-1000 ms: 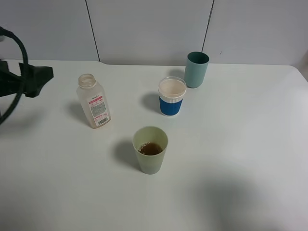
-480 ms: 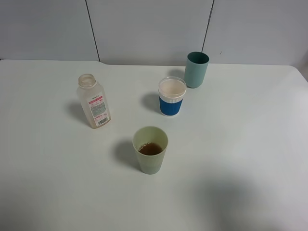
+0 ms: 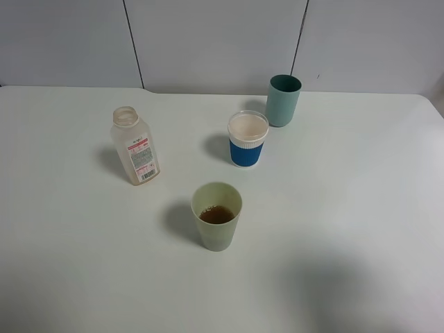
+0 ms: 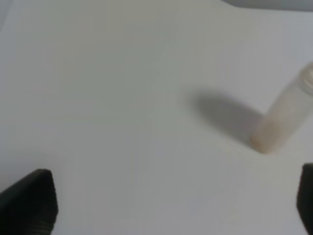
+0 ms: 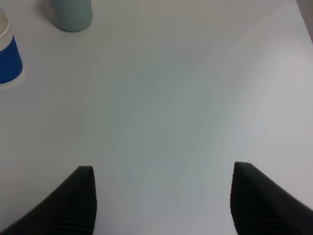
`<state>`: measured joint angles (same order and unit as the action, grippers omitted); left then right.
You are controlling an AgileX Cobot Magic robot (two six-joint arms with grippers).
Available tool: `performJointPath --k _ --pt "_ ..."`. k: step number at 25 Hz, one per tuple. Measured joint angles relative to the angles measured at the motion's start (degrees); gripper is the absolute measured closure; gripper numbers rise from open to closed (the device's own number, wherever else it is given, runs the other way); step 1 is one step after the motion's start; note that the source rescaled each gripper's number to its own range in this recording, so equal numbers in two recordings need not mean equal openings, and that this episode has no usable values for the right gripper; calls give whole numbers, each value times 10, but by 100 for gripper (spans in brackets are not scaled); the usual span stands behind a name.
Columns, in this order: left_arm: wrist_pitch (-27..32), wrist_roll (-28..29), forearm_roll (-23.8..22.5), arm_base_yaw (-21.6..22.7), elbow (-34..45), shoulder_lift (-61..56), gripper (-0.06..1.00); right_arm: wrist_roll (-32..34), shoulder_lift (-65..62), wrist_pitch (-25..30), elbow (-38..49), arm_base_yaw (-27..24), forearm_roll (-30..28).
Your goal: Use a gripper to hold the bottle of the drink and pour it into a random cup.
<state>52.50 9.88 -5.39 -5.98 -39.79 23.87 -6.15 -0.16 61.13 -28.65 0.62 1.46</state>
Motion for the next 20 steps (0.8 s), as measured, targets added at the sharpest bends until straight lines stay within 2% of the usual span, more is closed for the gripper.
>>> performJointPath --k 8,15,20 --pt "62 -16 4 0 0 -62 -6 0 0 0 0 0 0" --pt "67 -16 4 0 1 -108 -6 0 0 0 0 0 0" --pt "94 -18 -1 0 13 -162 -6 0 0 0 0 0 0"
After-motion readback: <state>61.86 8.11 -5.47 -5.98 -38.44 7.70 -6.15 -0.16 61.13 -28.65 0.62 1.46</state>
